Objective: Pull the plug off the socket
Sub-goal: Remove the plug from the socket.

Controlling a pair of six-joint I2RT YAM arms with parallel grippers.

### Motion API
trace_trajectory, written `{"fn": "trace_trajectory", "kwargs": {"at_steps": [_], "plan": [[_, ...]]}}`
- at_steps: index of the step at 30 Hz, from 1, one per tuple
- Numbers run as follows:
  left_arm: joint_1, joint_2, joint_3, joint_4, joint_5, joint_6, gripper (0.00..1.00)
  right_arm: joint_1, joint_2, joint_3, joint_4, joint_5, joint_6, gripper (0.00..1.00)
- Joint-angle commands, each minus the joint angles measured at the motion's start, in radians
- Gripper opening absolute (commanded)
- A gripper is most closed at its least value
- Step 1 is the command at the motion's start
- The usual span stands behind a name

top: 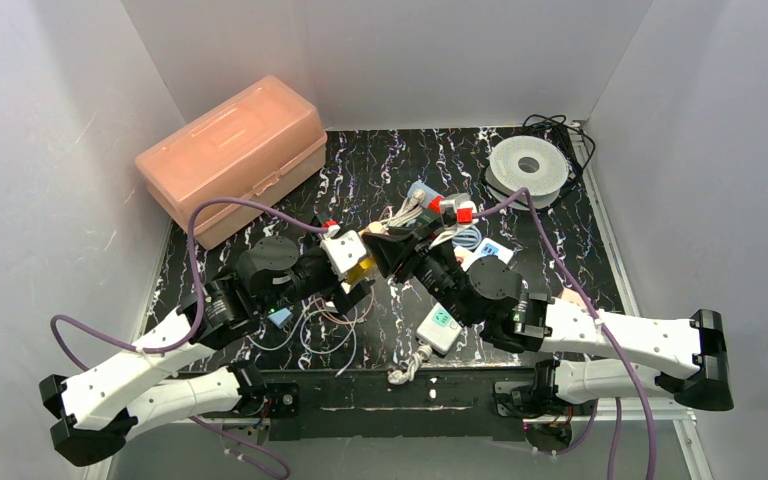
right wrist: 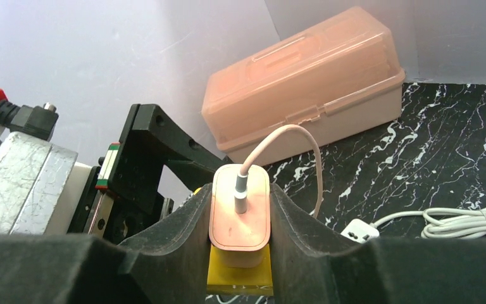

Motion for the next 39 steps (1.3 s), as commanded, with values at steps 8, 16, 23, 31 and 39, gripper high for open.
{"fn": "trace_trajectory", "kwargs": {"at_steps": [8, 16, 23, 31, 39], "plan": [[-0.002, 0.026, 0.092, 0.015, 0.062, 0.009, 0.83, 0.006, -0.008, 0.006, 0.17, 0.044, 0.088, 0.01], [-0.003, 0.043, 0.131, 0.013, 0.093, 0.014, 0.44, 0.008, -0.01, -0.002, 0.172, 0.045, 0.08, 0.01], [-0.001, 0.053, 0.147, -0.001, 0.082, 0.005, 0.08, 0.008, -0.029, -0.033, 0.165, 0.044, 0.085, 0.01], [-0.003, 0.072, 0.186, -0.015, 0.045, -0.001, 0.0, 0.007, 0.005, -0.031, 0.14, 0.003, 0.089, 0.53], [-0.002, 0.081, 0.201, -0.021, 0.048, -0.003, 0.0, 0.008, 0.015, -0.037, 0.143, -0.003, 0.093, 0.64]]}}
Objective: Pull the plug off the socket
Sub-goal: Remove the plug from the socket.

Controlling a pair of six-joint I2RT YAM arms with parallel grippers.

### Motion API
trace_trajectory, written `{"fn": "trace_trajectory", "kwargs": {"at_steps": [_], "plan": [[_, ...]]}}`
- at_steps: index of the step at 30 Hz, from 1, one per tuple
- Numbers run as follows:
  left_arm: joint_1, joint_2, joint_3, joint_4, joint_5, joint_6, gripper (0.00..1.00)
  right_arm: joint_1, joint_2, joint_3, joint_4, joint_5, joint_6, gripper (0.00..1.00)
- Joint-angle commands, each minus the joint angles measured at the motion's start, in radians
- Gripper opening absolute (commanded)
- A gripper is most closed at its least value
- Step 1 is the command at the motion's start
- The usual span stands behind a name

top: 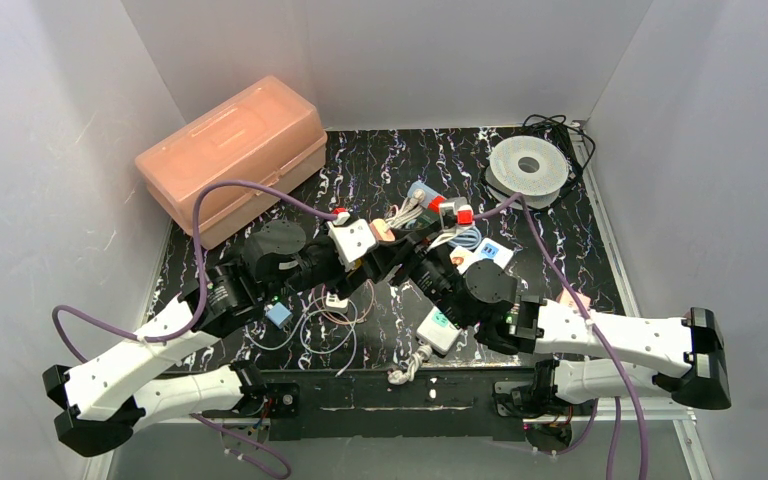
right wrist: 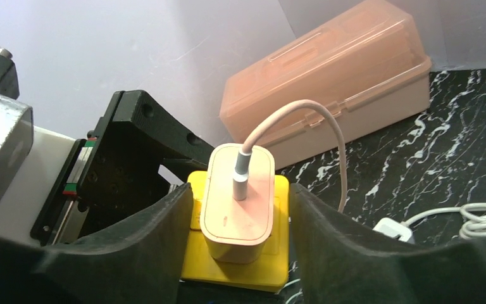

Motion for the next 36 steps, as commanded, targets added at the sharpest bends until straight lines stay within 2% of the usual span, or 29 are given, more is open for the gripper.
{"fn": "trace_trajectory", "kwargs": {"at_steps": [1, 4, 7, 8, 14, 20, 24, 36], "plan": [[-0.003, -0.011, 0.054, 0.056, 0.001, -0.008, 0.0, 0.007, -0.006, -0.001, 0.061, 0.005, 0.001, 0.58], [-0.002, -0.012, 0.053, 0.049, 0.002, -0.009, 0.0, 0.007, -0.012, -0.006, 0.069, 0.021, -0.004, 0.36], [-0.003, -0.013, 0.052, 0.046, -0.004, -0.011, 0.0, 0.007, -0.024, -0.018, 0.071, 0.031, 0.017, 0.05], [-0.002, -0.013, 0.051, 0.045, -0.006, -0.011, 0.0, 0.006, -0.029, -0.021, 0.072, 0.035, 0.023, 0.01], [-0.003, -0.002, 0.059, 0.016, -0.041, -0.005, 0.0, 0.007, -0.061, -0.028, 0.076, 0.075, -0.026, 0.01], [-0.002, 0.038, 0.069, -0.088, -0.116, 0.025, 0.0, 0.006, -0.076, -0.02, 0.115, 0.117, -0.159, 0.01], [-0.002, 0.032, 0.026, -0.097, -0.129, 0.039, 0.0, 0.005, -0.097, -0.031, 0.143, 0.147, -0.232, 0.01], [-0.002, -0.025, -0.082, -0.148, -0.094, 0.009, 0.0, -0.052, -0.258, -0.181, 0.204, 0.186, -0.177, 0.01]]}}
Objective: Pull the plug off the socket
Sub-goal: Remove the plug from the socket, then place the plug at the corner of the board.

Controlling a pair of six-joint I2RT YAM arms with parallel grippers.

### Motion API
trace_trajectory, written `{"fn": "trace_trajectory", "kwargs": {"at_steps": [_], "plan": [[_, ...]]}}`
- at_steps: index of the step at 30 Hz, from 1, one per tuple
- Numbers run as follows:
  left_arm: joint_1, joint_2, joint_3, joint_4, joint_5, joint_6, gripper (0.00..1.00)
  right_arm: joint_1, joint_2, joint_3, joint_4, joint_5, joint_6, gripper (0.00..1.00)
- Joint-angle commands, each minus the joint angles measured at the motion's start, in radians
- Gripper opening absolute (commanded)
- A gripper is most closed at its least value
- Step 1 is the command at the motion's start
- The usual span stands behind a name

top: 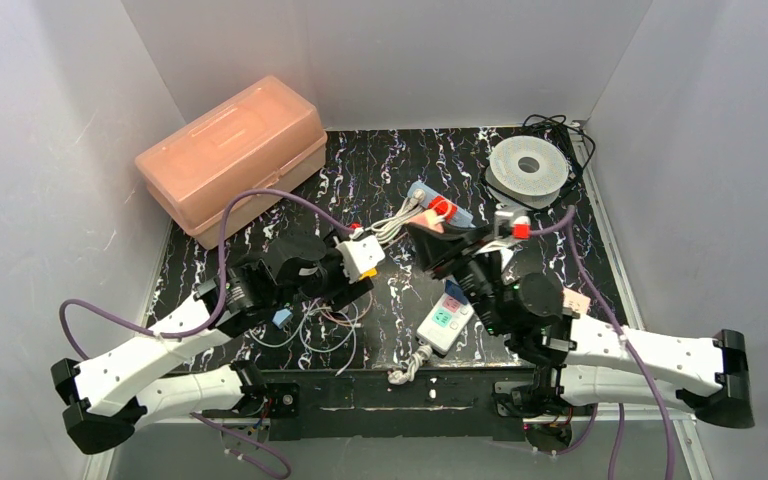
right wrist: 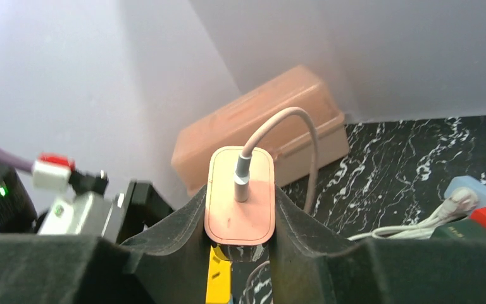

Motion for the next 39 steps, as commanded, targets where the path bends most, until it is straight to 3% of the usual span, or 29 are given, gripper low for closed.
{"fn": "trace_trajectory", "kwargs": {"at_steps": [1, 13, 17, 20, 23, 28, 31, 39], "plan": [[0.004, -0.058, -0.021, -0.046, -0.025, -0.008, 0.0, -0.035, -0.079, -0.023, 0.097, 0.064, 0.013, 0.01], [0.029, -0.092, -0.031, -0.079, -0.085, 0.007, 0.0, -0.07, -0.121, 0.045, -0.12, 0.041, 0.082, 0.01], [0.179, -0.081, 0.024, -0.19, -0.062, -0.088, 0.0, -0.139, -0.165, 0.138, -0.331, -0.077, 0.136, 0.01], [0.332, -0.035, 0.079, -0.308, -0.044, -0.145, 0.0, -0.195, -0.153, 0.237, -0.522, -0.28, 0.182, 0.01], [0.465, 0.031, 0.12, -0.426, 0.009, -0.163, 0.0, -0.216, -0.081, 0.323, -0.725, -0.477, 0.249, 0.01], [0.615, 0.061, 0.047, -0.452, 0.147, -0.148, 0.0, -0.215, 0.078, 0.354, -0.854, -0.699, 0.329, 0.01], [0.642, 0.101, 0.015, -0.485, 0.202, -0.129, 0.0, -0.214, 0.207, 0.408, -0.947, -0.772, 0.332, 0.01], [0.687, 0.239, -0.028, -0.469, 0.222, -0.083, 0.0, -0.214, 0.539, 0.542, -0.978, -0.857, 0.271, 0.01]]}}
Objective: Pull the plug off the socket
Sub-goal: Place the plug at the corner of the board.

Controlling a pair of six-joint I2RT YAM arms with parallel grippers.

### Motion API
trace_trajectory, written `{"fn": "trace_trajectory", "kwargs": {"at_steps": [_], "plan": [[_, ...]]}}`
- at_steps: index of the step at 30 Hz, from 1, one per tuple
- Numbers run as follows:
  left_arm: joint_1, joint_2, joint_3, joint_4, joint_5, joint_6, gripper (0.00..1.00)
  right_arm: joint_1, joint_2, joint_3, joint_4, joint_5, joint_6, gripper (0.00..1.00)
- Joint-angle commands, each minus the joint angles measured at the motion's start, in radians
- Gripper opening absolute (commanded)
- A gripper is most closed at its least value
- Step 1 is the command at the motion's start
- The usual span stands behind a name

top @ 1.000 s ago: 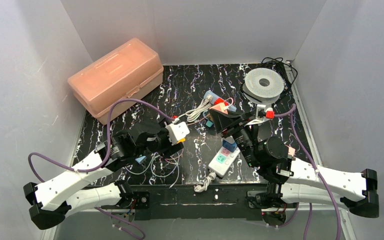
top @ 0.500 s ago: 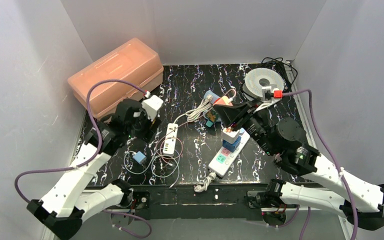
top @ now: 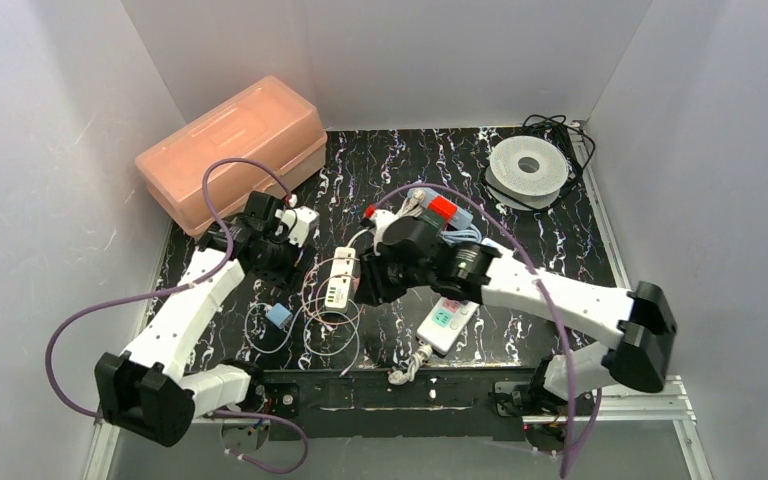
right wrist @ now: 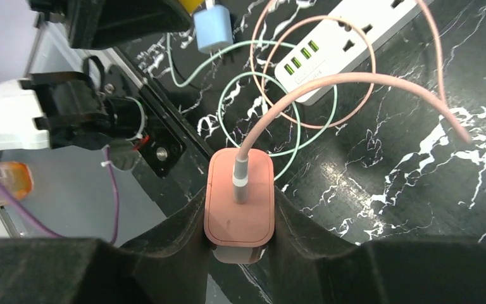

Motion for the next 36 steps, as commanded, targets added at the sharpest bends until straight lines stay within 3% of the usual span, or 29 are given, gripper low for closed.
{"fn": "trace_trajectory", "kwargs": {"at_steps": [1, 16, 27, 31, 36], "plan": [[0.029, 0.067, -0.033, -0.05, 0.039, 0.039, 0.0, 0.0, 0.117, 0.108, -0.008, -0.089, -0.031, 0.01], [0.074, 0.304, -0.096, 0.022, 0.031, 0.114, 0.0, 0.005, 0.432, 0.104, -0.006, -0.109, -0.033, 0.01], [0.162, 0.494, -0.037, 0.046, -0.022, 0.125, 0.0, 0.005, 0.555, 0.151, 0.013, -0.095, -0.051, 0.31], [0.18, 0.5, -0.022, 0.032, 0.01, 0.115, 0.33, 0.007, 0.585, 0.19, 0.006, -0.106, -0.051, 0.7], [0.183, 0.435, -0.035, 0.024, 0.061, 0.105, 0.85, 0.011, 0.574, 0.227, -0.021, -0.095, -0.059, 0.81]]}}
